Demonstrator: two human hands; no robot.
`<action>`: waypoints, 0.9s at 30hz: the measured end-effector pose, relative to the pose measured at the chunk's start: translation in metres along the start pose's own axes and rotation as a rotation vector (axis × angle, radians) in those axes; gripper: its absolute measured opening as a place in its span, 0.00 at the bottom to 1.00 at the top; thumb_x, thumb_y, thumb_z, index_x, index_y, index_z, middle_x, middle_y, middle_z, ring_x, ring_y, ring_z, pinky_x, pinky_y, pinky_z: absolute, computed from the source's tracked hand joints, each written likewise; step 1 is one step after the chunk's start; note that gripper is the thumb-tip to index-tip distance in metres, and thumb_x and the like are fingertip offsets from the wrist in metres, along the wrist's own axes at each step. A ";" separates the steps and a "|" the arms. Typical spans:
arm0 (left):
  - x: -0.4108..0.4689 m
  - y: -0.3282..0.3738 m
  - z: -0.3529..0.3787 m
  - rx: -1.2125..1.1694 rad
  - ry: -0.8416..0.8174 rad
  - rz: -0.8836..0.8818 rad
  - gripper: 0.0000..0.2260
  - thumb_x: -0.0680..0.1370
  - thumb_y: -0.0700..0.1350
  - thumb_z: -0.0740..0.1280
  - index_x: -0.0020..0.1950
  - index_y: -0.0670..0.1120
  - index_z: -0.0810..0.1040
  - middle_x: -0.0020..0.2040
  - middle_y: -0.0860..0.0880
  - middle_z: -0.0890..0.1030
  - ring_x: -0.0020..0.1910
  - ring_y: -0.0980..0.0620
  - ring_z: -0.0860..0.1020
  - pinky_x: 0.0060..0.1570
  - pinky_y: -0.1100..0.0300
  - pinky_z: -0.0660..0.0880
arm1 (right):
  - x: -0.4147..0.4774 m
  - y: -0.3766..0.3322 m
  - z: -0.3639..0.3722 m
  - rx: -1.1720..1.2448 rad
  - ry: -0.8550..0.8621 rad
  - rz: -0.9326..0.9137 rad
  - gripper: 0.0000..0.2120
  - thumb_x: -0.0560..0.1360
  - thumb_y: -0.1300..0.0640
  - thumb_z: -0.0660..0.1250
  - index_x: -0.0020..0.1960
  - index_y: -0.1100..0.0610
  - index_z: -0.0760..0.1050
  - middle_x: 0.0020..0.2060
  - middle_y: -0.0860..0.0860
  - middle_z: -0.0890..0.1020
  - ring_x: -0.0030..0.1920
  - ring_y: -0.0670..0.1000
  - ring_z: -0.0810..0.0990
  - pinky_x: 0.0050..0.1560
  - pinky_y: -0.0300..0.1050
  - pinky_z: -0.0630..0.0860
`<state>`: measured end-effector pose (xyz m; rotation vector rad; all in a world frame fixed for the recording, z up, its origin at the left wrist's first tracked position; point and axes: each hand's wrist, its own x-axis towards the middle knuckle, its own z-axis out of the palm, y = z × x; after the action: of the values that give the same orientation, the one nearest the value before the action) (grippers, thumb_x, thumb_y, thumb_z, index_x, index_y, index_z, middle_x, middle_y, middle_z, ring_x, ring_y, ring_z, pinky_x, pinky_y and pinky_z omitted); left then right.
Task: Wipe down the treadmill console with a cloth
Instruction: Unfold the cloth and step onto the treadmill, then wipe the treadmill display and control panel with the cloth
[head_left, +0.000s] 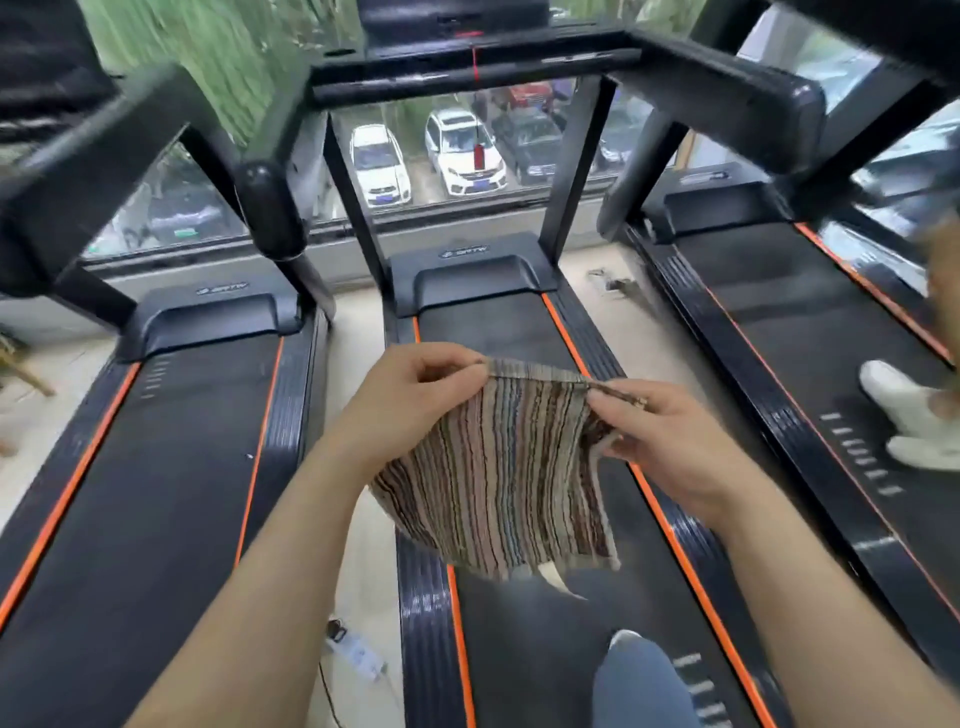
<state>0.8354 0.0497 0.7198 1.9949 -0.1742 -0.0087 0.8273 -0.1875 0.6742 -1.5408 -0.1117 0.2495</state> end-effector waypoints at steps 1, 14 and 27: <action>0.029 0.003 0.004 0.041 0.000 -0.029 0.06 0.76 0.47 0.70 0.43 0.47 0.83 0.39 0.50 0.83 0.38 0.58 0.78 0.43 0.65 0.71 | 0.028 -0.013 -0.016 0.064 -0.027 0.005 0.11 0.72 0.50 0.70 0.47 0.57 0.84 0.45 0.60 0.84 0.45 0.54 0.79 0.47 0.47 0.75; 0.237 0.125 -0.031 0.182 0.033 -0.258 0.12 0.77 0.51 0.68 0.35 0.49 0.76 0.29 0.59 0.73 0.30 0.61 0.71 0.33 0.70 0.66 | 0.269 -0.244 -0.115 -0.097 -0.085 0.117 0.14 0.74 0.53 0.67 0.42 0.66 0.77 0.34 0.60 0.80 0.34 0.57 0.79 0.39 0.57 0.78; 0.444 0.137 -0.123 -0.039 0.075 -0.099 0.23 0.76 0.58 0.65 0.42 0.37 0.72 0.36 0.49 0.71 0.36 0.55 0.69 0.39 0.57 0.65 | 0.485 -0.356 -0.047 0.302 -0.162 0.126 0.14 0.79 0.52 0.62 0.48 0.64 0.77 0.40 0.60 0.79 0.42 0.56 0.79 0.50 0.50 0.77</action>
<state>1.2685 0.0491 0.9274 1.9601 -0.0269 -0.0011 1.3400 -0.1261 0.9860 -1.2278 -0.0993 0.4701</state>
